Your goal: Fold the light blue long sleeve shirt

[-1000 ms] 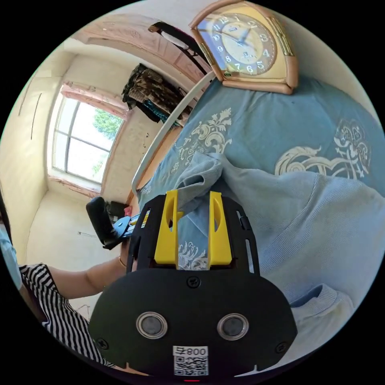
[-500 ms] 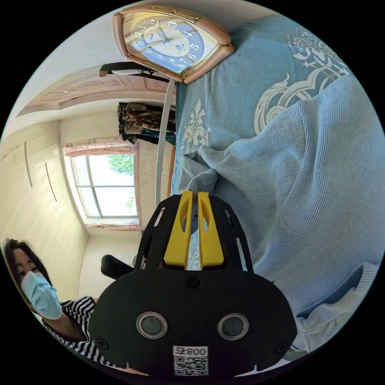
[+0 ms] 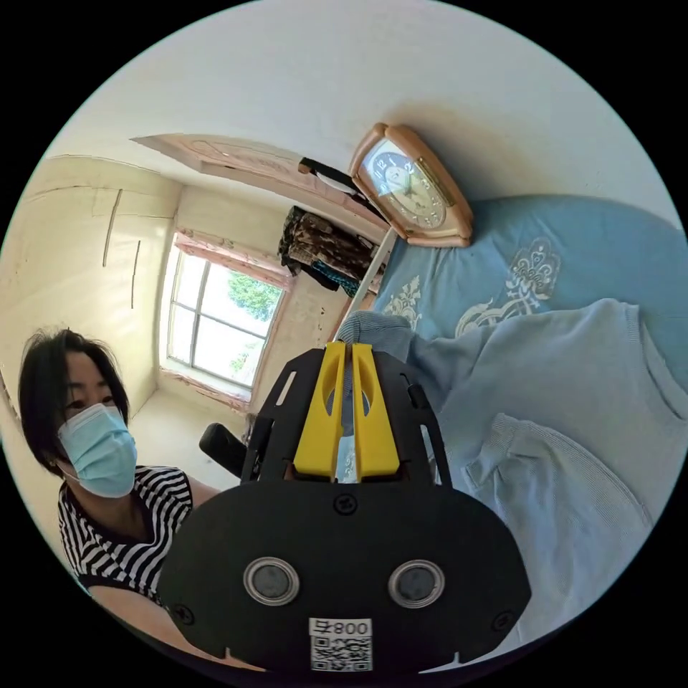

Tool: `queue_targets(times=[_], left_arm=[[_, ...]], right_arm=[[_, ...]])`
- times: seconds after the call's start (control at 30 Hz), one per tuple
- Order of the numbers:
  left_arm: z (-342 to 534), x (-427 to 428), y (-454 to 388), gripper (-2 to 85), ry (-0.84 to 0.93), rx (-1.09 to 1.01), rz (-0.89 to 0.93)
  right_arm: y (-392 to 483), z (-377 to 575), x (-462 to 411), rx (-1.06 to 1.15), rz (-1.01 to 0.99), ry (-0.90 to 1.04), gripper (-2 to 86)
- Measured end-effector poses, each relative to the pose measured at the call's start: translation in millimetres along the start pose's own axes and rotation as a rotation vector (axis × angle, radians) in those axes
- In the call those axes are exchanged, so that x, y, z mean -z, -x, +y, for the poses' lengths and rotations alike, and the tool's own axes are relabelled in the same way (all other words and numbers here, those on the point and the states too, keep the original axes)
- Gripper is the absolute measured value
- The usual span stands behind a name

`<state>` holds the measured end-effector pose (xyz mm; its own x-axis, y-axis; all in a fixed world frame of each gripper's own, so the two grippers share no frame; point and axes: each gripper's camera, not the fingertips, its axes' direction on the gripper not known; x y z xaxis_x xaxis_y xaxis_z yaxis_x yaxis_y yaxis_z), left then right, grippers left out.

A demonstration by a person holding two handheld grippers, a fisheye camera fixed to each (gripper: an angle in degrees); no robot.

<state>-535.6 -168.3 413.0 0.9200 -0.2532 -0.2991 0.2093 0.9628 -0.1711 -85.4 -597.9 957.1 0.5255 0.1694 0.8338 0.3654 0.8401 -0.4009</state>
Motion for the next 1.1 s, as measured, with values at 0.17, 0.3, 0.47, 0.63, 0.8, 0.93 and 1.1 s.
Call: queue_targets(times=[0.17,0.3,0.47,0.63,0.8,0.93,1.1], left_arm=[[-22.5,-32.3,-97.3,3.9,0.001,-0.064,0.168],[-30.9,-53.8,-162.6,3.9,0.043,-0.158,0.234],[-35.4,-77.4,-250.1,3.6,0.123,-0.319,0.317],[-34.5,-91.4,-311.6,2.8,0.184,-0.442,0.348],[-34.4,-116.0,-361.5,2.5,0.259,-0.53,0.354],[-29.6,-152.2,-392.9,2.6,0.343,-0.555,0.354],[-33.6,-176.7,-409.4,3.1,0.371,-0.518,0.34]], right_arm=[[-0.2,63.0,110.6,-0.034,0.098,-0.11,1.5],[-10.0,115.2,173.4,-0.098,0.148,-0.178,1.5],[-19.3,200.2,245.9,-0.186,0.206,-0.257,1.5],[-27.5,269.0,288.0,-0.269,0.26,-0.269,1.4],[-41.4,316.1,315.0,-0.339,0.33,-0.248,1.5],[-60.1,342.4,329.0,-0.39,0.412,-0.199,1.5],[-65.1,357.4,346.1,-0.374,0.377,-0.207,1.5]])
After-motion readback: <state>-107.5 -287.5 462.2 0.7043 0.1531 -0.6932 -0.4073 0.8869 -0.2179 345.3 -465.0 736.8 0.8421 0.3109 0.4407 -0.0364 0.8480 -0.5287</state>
